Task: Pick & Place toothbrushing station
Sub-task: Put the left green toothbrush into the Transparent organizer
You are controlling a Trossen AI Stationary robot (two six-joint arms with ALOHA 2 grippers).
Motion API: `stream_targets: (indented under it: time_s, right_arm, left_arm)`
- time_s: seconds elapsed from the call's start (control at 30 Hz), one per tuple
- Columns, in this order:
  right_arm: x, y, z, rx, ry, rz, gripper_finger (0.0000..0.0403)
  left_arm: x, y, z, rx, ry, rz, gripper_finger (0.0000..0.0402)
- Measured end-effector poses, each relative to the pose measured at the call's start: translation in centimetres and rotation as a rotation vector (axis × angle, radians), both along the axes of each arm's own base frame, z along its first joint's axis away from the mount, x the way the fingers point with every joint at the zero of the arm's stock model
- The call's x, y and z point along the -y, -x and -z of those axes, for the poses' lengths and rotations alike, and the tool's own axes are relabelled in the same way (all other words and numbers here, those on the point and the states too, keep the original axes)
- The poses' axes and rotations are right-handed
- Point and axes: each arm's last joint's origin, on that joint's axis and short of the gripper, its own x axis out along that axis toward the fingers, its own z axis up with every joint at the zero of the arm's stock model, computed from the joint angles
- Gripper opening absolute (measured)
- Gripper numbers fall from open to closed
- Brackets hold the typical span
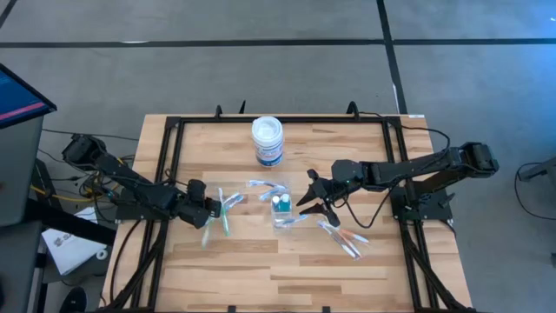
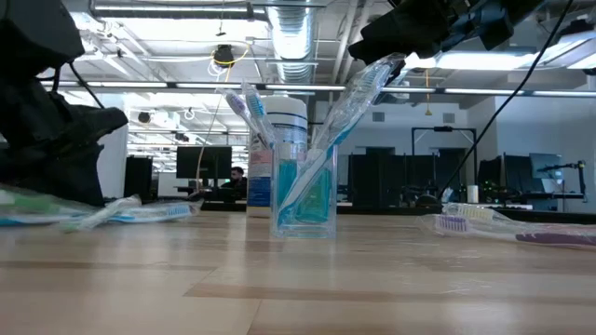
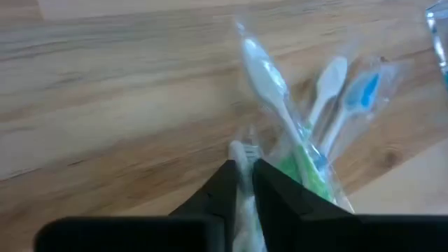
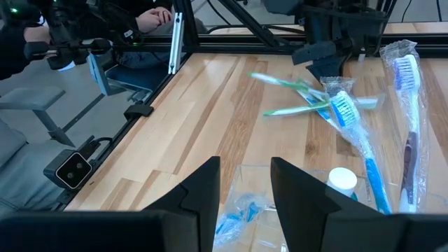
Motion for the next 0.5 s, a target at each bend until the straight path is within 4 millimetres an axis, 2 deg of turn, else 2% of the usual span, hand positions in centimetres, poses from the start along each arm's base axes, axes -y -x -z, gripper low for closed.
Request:
stream_targets:
  time_s: [0.13, 0.5]
  right_arm:
    - [0.01, 0.00, 0.00, 0.000, 0.000, 0.000, 0.0118]
    - [0.02, 0.08, 0.20, -0.023, 0.002, 0.001, 0.0118]
  left_arm:
    - [0.02, -0.04, 0.01, 0.012, 0.002, 0.005, 0.0007]
    - [0.05, -0.17, -0.06, 0.021, -0.011, 0.024, 0.0000]
